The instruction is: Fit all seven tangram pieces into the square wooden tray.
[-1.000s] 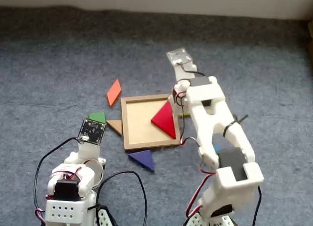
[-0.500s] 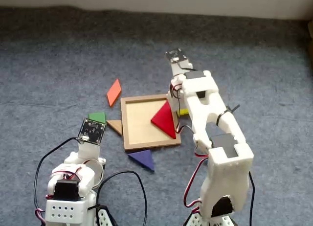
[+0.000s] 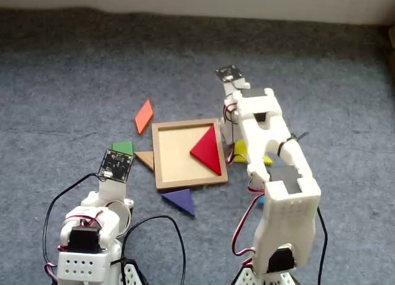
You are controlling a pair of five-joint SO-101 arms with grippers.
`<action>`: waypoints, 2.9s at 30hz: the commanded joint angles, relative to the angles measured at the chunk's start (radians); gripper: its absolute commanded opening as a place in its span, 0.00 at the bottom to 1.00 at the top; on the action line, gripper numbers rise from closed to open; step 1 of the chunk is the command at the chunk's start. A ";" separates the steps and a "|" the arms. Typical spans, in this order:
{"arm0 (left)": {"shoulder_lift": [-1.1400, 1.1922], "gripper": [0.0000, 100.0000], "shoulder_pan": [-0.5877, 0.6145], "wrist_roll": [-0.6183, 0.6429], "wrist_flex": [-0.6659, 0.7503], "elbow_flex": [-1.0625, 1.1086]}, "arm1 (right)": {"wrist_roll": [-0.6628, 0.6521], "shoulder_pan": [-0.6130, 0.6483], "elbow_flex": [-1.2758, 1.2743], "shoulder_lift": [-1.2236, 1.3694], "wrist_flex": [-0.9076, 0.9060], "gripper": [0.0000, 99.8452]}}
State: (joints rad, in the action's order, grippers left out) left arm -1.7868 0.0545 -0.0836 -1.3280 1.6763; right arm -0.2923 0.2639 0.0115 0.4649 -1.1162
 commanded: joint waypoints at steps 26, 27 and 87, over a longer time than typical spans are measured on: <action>-0.028 0.00 0.005 0.008 -0.008 0.019 | -0.097 0.050 -0.561 -0.759 -0.107 0.21; -0.028 0.00 0.005 0.008 -0.008 0.019 | -0.097 0.056 -0.579 -0.746 -0.081 0.21; -0.028 0.00 0.005 0.008 -0.008 0.019 | -0.143 -0.042 -0.604 -0.616 0.145 0.18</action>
State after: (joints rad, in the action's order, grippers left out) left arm -1.7868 0.0560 -0.0836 -1.3280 1.6763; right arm -0.4335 0.2363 -0.6038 -0.0506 -0.9920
